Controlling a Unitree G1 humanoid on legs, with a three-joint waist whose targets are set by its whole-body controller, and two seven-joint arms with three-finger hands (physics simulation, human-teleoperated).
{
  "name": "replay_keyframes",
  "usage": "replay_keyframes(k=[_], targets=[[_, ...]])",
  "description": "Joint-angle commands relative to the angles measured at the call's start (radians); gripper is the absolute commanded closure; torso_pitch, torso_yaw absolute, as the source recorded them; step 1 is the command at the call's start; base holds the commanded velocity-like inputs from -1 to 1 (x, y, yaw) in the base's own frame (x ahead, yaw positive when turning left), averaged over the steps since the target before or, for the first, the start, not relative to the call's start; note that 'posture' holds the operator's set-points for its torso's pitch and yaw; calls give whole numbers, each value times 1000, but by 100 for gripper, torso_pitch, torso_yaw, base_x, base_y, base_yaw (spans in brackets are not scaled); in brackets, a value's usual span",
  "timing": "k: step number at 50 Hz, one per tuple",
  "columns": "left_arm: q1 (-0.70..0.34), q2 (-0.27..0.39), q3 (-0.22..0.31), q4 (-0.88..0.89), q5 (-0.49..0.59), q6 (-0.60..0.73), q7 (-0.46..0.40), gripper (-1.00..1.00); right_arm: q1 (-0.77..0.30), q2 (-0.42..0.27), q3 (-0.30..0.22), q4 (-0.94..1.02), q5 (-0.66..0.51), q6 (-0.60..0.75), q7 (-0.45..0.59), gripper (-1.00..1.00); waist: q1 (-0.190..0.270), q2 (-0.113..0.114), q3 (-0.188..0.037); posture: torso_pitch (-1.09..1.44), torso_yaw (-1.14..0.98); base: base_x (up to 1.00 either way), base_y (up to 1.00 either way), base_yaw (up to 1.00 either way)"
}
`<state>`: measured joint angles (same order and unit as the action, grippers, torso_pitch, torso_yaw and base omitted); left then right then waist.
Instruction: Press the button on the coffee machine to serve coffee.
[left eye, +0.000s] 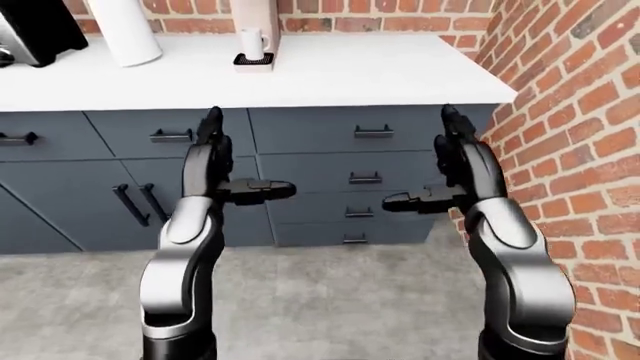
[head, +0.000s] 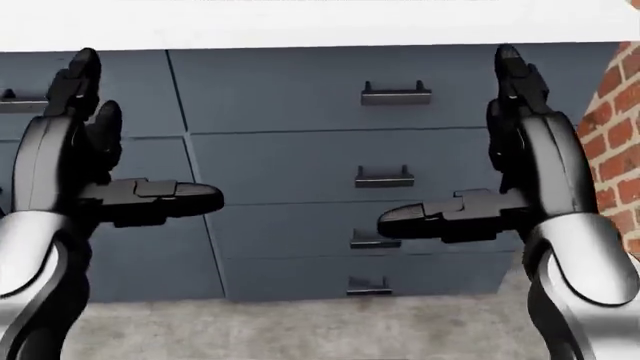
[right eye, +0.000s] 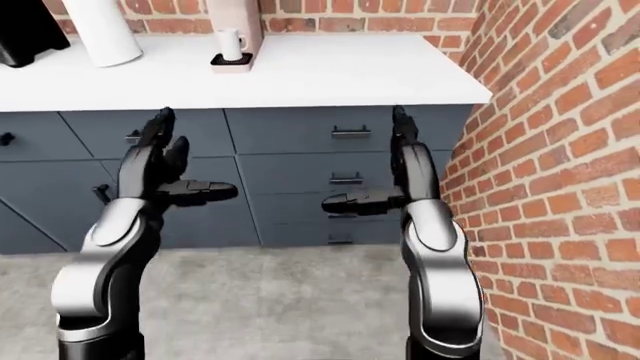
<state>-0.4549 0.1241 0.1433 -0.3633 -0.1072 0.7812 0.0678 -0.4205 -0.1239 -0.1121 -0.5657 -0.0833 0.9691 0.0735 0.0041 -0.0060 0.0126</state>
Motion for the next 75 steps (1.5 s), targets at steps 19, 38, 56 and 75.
replay_keyframes(k=[19,38,56,75], targets=[[-587,242,87,187,-249,279,132,-100,-697,-233,-46,156,76,405,-1,-100,1,8,15,0,0,0,0,0],[-781,405,107,413,-278,222,103,-100,-894,-338,-62,322,106,390,53,-100,-1,15,31,0,0,0,0,0],[-767,420,102,418,-298,220,115,-100,-927,-368,-71,347,123,393,60,-100,-3,11,24,0,0,11,0,0],[-760,419,104,420,-308,216,120,-100,-975,-380,-49,393,115,386,75,-100,10,-8,27,0,0,22,0,0]])
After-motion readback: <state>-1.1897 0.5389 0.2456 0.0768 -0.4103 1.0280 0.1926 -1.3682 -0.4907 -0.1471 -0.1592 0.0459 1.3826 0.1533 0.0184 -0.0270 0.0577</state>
